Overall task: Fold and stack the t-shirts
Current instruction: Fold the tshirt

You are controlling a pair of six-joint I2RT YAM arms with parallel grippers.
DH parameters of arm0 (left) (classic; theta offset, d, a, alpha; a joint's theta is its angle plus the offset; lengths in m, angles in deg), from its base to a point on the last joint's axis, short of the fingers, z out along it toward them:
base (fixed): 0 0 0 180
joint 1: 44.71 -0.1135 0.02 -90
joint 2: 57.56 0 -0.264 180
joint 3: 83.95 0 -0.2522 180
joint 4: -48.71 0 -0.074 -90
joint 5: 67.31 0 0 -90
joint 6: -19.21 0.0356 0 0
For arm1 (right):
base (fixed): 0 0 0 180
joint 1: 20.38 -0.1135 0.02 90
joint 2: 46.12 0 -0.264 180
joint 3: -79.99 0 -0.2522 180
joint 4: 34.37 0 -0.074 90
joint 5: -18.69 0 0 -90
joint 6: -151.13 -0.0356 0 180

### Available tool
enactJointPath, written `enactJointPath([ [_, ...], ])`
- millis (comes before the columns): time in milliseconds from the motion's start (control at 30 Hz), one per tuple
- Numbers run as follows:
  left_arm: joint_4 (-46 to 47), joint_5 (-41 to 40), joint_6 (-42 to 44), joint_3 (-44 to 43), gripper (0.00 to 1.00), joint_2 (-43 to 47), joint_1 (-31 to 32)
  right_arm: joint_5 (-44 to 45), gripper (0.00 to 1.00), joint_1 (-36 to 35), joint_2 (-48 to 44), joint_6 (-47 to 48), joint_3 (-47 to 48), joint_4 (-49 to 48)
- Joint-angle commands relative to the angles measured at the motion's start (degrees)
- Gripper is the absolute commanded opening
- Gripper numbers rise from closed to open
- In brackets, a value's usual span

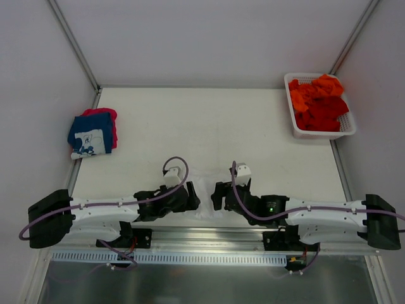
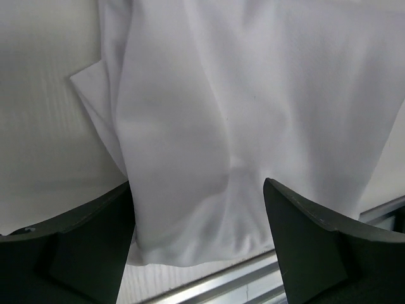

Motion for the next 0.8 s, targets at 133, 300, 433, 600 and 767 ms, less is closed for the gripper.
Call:
enactJointPath([
  [133, -14.4, -9.0, -7.3, -9.6, 0.78, -3.0, 7.6, 4.9, 0.83, -1.3, -5.0, -0.8, 0.4, 6.1],
  [300, -25.3, -15.9, -9.0, -9.6, 0.77, 2.2, 6.9, 5.5, 0.83, -2.2, -6.5, -1.3, 0.0, 6.2],
  [433, -31.5, -14.7, -10.6, -8.6, 0.75, 4.8, 5.4, 5.7, 0.83, -2.7, -6.5, -0.6, 0.6, 5.7],
  [600, -31.2, -16.5, -12.9, -6.3, 0.74, 4.3, 5.4, 5.9, 0.83, -3.1, -5.5, 0.1, 1.5, 5.2],
  [767, -25.8, -15.3, -10.4, -4.1, 0.73, 4.1, 5.1, 6.3, 0.83, -3.5, -5.1, -0.3, 2.1, 5.8],
])
